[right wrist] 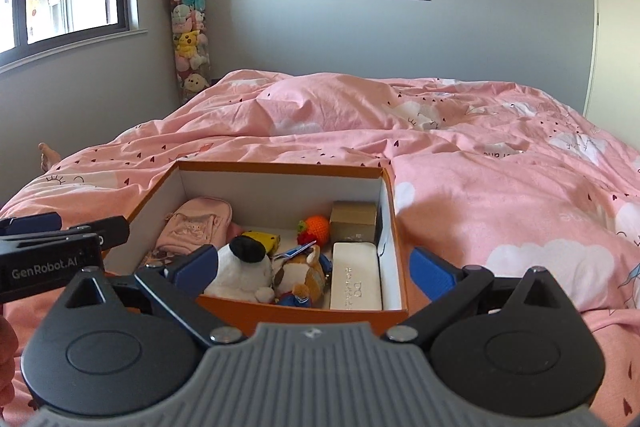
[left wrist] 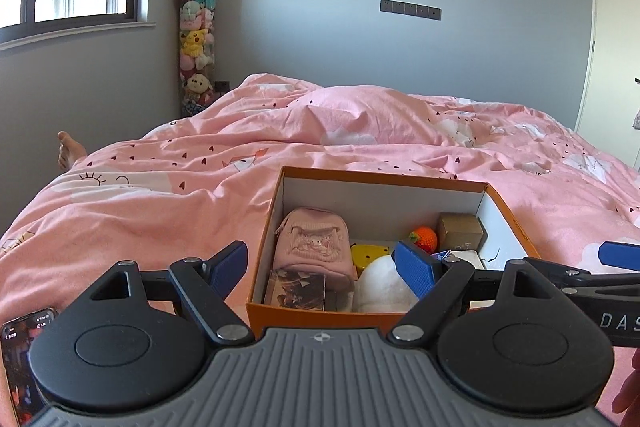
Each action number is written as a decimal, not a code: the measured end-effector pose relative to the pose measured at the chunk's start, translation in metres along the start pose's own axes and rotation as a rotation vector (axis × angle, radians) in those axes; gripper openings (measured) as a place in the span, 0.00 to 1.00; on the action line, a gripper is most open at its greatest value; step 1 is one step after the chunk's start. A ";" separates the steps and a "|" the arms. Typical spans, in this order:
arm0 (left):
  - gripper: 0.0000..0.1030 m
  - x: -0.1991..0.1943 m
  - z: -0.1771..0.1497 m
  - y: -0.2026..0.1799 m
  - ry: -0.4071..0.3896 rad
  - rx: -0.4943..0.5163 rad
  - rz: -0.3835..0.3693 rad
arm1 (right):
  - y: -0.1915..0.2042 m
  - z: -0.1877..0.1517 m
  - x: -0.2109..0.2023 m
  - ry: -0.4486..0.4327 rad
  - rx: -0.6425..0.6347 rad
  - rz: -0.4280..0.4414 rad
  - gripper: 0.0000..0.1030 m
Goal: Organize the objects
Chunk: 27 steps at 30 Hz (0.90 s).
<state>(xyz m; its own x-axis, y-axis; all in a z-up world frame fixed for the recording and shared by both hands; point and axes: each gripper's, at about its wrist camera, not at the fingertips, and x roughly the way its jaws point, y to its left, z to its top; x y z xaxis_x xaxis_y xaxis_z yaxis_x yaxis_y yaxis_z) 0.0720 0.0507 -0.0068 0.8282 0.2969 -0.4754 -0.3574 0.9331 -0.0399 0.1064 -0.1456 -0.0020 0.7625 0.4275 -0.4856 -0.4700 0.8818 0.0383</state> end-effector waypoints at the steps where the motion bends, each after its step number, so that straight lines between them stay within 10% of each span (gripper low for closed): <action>1: 0.94 0.001 -0.002 0.001 0.007 0.001 0.001 | 0.001 -0.001 0.002 0.008 -0.001 0.004 0.99; 27: 0.94 0.010 -0.016 -0.012 0.150 0.068 0.025 | -0.002 -0.009 0.015 0.059 0.029 -0.008 0.99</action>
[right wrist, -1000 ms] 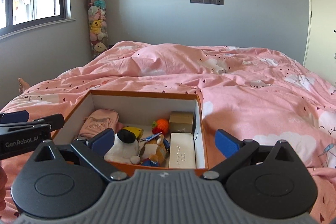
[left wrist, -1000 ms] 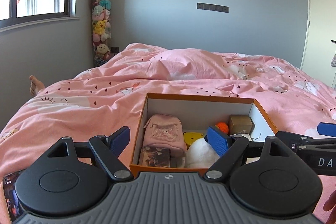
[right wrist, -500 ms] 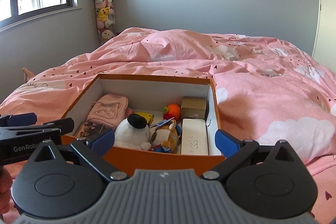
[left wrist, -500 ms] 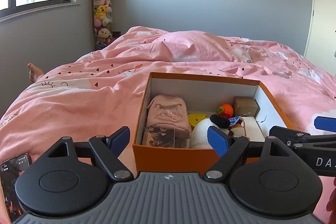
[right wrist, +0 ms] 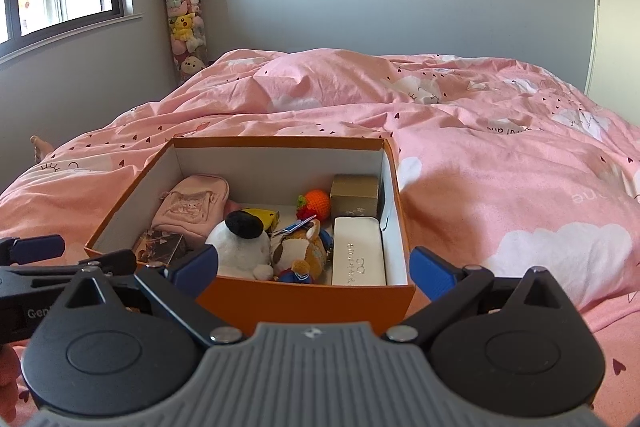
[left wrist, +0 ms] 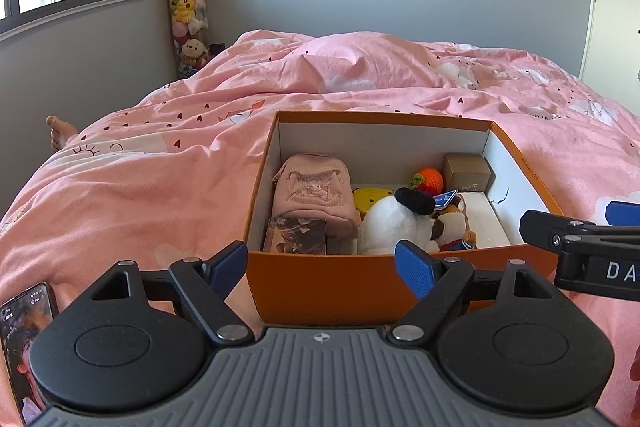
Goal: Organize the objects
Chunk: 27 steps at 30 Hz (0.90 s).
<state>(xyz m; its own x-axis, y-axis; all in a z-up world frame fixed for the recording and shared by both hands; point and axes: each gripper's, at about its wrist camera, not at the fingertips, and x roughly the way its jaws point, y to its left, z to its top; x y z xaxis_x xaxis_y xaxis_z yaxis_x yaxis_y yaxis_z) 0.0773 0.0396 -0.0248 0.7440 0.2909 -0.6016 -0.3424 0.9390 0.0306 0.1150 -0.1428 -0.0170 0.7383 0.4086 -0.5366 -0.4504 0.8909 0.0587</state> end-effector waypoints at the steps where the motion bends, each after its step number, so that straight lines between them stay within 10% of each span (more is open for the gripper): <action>1: 0.94 0.001 -0.001 -0.001 0.008 0.001 0.000 | -0.001 -0.001 0.002 0.009 0.008 -0.013 0.99; 27: 0.94 0.001 -0.006 -0.001 0.074 -0.023 -0.016 | 0.007 -0.013 0.000 0.060 -0.028 -0.045 0.99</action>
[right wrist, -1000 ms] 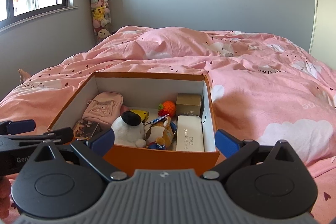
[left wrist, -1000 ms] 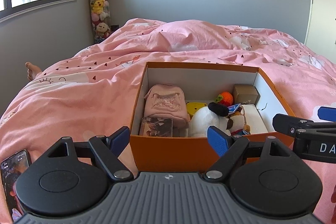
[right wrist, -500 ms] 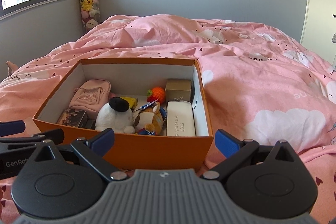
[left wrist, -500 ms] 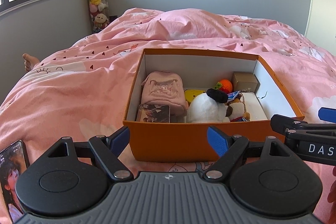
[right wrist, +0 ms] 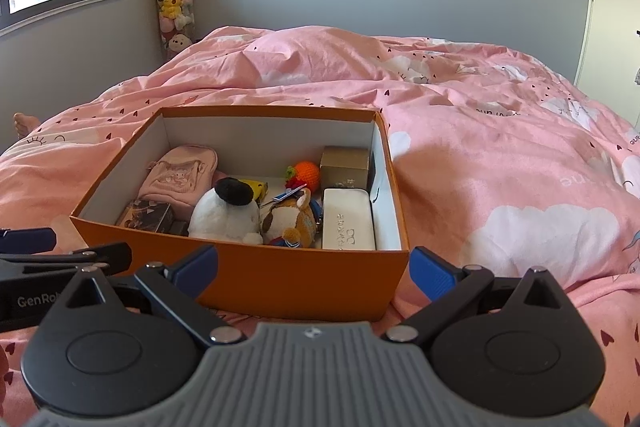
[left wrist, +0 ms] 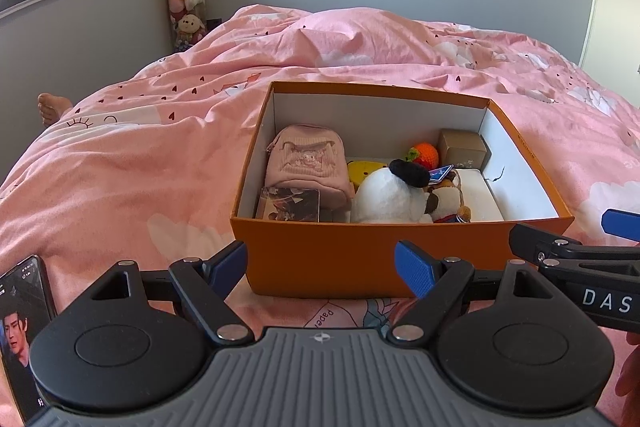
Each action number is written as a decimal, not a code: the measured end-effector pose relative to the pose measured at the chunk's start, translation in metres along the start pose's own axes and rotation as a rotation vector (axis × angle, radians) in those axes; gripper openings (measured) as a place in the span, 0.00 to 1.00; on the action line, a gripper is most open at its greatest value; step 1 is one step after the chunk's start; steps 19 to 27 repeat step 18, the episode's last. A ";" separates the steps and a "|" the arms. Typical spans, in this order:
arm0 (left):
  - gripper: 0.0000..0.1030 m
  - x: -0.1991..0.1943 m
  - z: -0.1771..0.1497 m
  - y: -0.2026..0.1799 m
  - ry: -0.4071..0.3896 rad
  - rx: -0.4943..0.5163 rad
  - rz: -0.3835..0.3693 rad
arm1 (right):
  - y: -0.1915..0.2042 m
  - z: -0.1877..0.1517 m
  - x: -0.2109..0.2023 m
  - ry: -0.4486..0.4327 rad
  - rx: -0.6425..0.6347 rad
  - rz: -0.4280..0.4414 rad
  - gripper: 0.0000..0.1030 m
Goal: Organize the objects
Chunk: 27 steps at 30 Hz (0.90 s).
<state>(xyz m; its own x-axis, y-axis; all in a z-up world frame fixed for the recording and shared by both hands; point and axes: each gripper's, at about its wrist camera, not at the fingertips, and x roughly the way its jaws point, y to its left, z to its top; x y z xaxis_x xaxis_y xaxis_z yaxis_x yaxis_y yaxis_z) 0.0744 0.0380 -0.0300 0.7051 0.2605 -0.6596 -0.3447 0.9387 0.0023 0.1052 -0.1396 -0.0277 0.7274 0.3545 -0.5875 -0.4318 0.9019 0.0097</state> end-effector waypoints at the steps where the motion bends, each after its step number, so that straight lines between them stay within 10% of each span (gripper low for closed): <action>1: 0.94 0.001 0.000 0.000 0.003 -0.001 0.000 | 0.000 0.000 0.001 0.002 0.001 0.001 0.99; 27: 0.94 0.002 -0.001 0.002 0.015 -0.010 0.004 | -0.002 -0.001 0.004 0.019 0.012 0.002 0.99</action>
